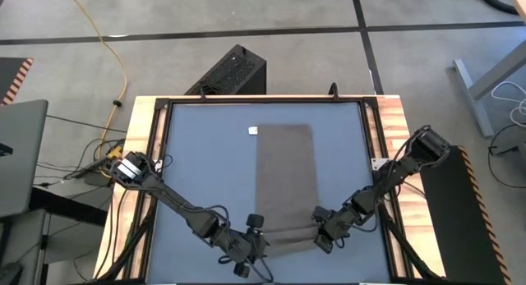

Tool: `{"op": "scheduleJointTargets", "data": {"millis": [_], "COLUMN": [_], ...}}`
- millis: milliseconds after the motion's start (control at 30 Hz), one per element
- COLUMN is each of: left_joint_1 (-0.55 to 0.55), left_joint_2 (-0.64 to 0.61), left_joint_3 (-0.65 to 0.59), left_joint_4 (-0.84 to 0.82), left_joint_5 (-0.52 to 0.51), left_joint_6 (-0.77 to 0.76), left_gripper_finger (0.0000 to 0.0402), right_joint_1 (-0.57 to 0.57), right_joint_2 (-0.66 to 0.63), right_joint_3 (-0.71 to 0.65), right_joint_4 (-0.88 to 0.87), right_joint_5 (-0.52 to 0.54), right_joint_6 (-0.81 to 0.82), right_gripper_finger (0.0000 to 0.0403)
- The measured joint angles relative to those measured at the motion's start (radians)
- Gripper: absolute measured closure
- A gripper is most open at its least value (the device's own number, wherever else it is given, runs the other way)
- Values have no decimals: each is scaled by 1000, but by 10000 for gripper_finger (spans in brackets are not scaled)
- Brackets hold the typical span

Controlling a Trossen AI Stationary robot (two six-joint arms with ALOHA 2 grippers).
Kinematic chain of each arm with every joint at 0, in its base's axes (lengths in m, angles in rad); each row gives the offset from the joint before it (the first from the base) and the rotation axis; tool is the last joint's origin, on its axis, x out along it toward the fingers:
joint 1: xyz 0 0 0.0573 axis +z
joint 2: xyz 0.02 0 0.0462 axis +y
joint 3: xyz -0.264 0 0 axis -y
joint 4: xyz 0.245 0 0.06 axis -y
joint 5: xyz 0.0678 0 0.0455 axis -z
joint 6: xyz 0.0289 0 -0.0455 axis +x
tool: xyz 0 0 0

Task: Roll towel into tight, uniform cylinder
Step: Roll the gray towel

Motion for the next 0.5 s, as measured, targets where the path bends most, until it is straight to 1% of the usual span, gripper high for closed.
{"op": "scheduleJointTargets", "data": {"millis": [133, 233, 333, 500], "left_joint_1": [-7, -19, -24, -18], "left_joint_2": [2, 42, 99, 115], "left_joint_3": [-3, -2, 5, 6], "left_joint_4": [2, 27, 41, 20], "left_joint_5": [4, 19, 25, 6], "left_joint_6": [-47, -82, -93, -162], "left_gripper_finger": [215, 198, 194, 194], "right_joint_1": [0, 0, 0, 0], "right_joint_2": [0, 0, 0, 0], "right_joint_3": [0, 0, 1, 1], "right_joint_4": [0, 0, -3, -3], "right_joint_5": [1, 2, 6, 5], "right_joint_6": [-8, -16, -15, 3], "right_gripper_finger": [381, 381, 381, 381]}}
